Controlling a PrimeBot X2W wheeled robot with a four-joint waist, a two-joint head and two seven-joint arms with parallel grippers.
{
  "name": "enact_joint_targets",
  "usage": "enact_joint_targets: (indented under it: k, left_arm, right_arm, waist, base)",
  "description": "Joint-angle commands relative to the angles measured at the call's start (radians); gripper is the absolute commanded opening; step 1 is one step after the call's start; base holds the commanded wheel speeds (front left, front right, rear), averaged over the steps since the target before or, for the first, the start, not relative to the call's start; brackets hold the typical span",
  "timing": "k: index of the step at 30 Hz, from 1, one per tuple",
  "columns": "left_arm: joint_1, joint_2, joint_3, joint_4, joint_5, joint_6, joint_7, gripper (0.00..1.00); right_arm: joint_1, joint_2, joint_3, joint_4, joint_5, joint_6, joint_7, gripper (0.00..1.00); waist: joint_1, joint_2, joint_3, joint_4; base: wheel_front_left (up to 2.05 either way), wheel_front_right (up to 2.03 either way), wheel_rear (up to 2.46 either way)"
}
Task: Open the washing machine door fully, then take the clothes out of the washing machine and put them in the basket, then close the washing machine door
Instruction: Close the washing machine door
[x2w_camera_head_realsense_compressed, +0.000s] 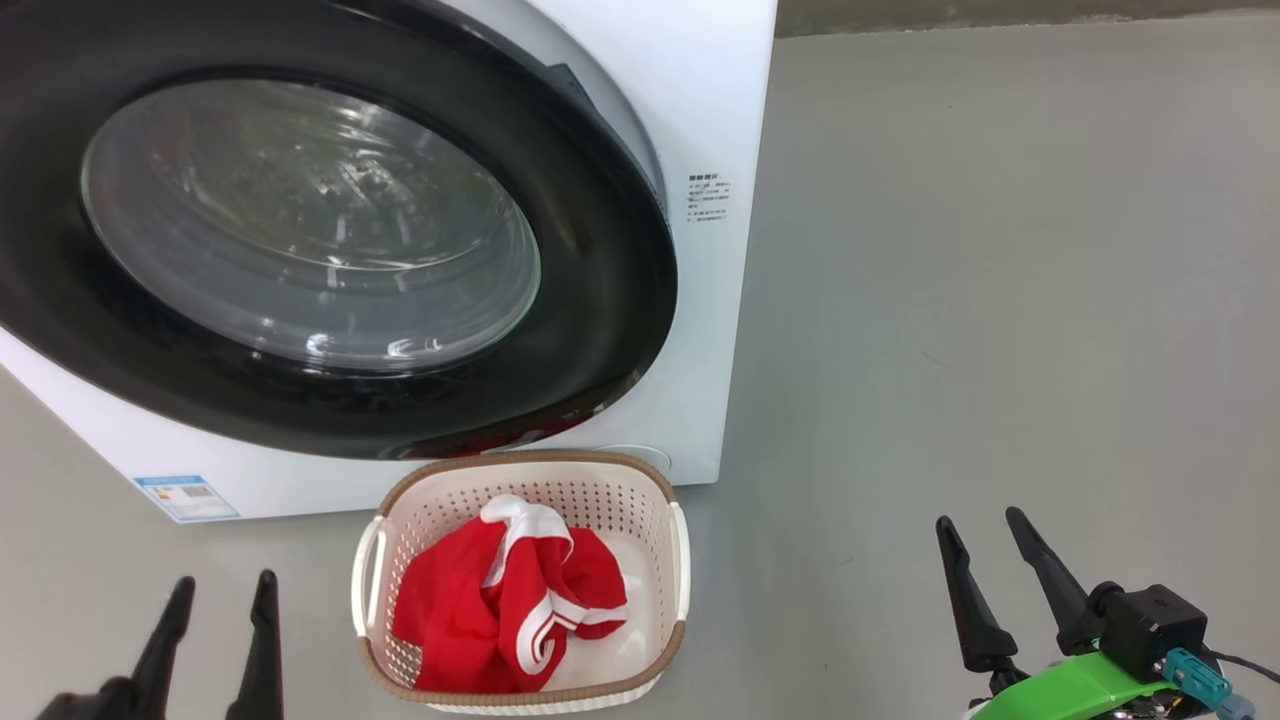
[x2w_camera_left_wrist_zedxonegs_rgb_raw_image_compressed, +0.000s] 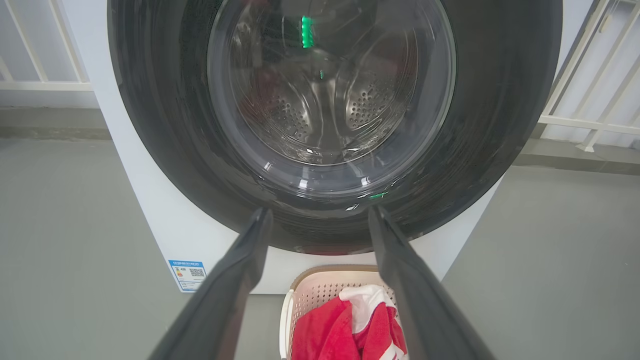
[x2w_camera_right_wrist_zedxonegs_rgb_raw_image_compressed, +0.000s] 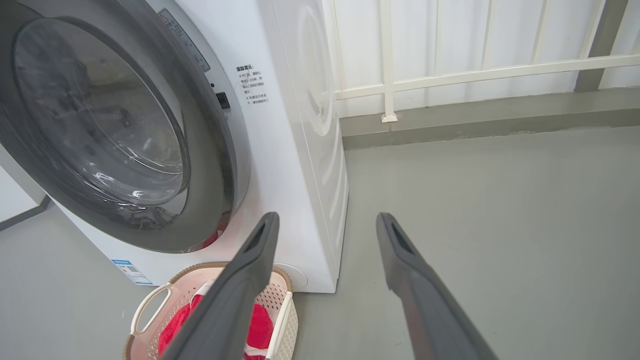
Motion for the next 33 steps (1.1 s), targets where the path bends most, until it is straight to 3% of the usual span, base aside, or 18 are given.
enact_joint_targets:
  k: [1,20,21,24,33]
  left_arm:
    - [-0.006,0.013,0.039,-0.024,0.010,-0.006,-0.009,1.00]
    - [0.009,-0.024,0.041,-0.026,0.047,-0.006,-0.009,1.00]
    - [0.009,-0.026,0.040,-0.027,0.049,-0.006,-0.009,1.00]
    - [0.011,-0.035,0.036,-0.032,0.055,-0.006,-0.009,1.00]
    - [0.001,-0.065,0.020,-0.038,0.065,-0.006,-0.009,1.00]
  right_arm:
    - [-0.006,-0.007,0.018,-0.026,-0.015,0.006,-0.006,1.00]
    - [-0.009,-0.007,0.025,-0.025,-0.016,0.006,-0.006,1.00]
    - [-0.011,-0.007,0.028,-0.026,-0.014,0.006,-0.006,0.63]
    - [-0.020,-0.007,0.040,-0.026,-0.005,0.006,-0.006,0.00]
    - [-0.118,-0.006,0.097,-0.017,0.024,0.006,-0.006,0.00]
  waist:
    - [0.0000,0.0000,-0.001,0.001]
    - [0.0000,0.0000,0.001,0.026]
    - [0.0000,0.0000,0.000,0.029]
    - [0.0000,0.0000,-0.003,0.044]
    - [0.0000,0.0000,0.000,0.118]
  base:
    - [0.00,0.00,0.00]
    - [0.00,0.00,0.00]
    - [0.00,0.00,0.00]
    - [0.00,0.00,0.00]
    - [0.00,0.00,0.00]
